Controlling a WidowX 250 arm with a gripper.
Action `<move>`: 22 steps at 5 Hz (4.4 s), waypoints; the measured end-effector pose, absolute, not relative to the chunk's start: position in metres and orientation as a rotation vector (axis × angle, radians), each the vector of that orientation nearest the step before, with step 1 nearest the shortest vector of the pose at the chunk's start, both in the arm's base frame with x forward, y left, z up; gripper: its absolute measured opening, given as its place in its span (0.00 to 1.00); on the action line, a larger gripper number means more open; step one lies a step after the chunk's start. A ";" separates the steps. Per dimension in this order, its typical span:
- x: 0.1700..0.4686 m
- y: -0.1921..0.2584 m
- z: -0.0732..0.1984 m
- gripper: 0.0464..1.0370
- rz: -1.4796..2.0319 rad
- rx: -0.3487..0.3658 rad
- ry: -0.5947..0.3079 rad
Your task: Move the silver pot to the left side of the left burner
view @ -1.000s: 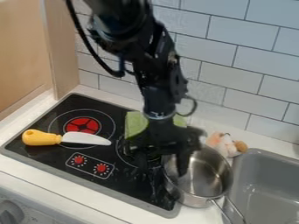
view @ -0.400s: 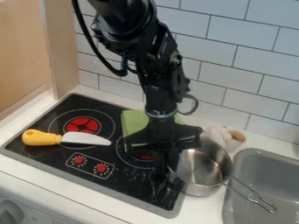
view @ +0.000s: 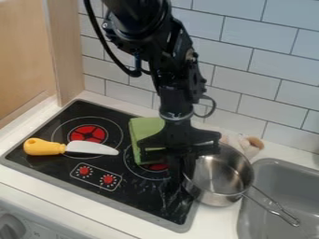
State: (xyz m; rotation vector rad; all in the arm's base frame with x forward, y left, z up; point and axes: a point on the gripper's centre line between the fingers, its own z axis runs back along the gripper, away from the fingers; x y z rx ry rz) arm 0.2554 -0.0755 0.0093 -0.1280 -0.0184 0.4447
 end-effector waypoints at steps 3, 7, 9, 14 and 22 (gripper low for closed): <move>0.263 -0.052 0.051 0.02 0.495 -0.143 -0.117; 0.255 0.053 0.069 0.02 0.837 -0.189 -0.190; 0.262 0.088 0.055 0.02 0.943 -0.151 -0.166; 0.267 0.118 0.012 0.02 1.064 -0.130 -0.071; 0.277 0.112 0.044 0.96 1.068 -0.176 -0.161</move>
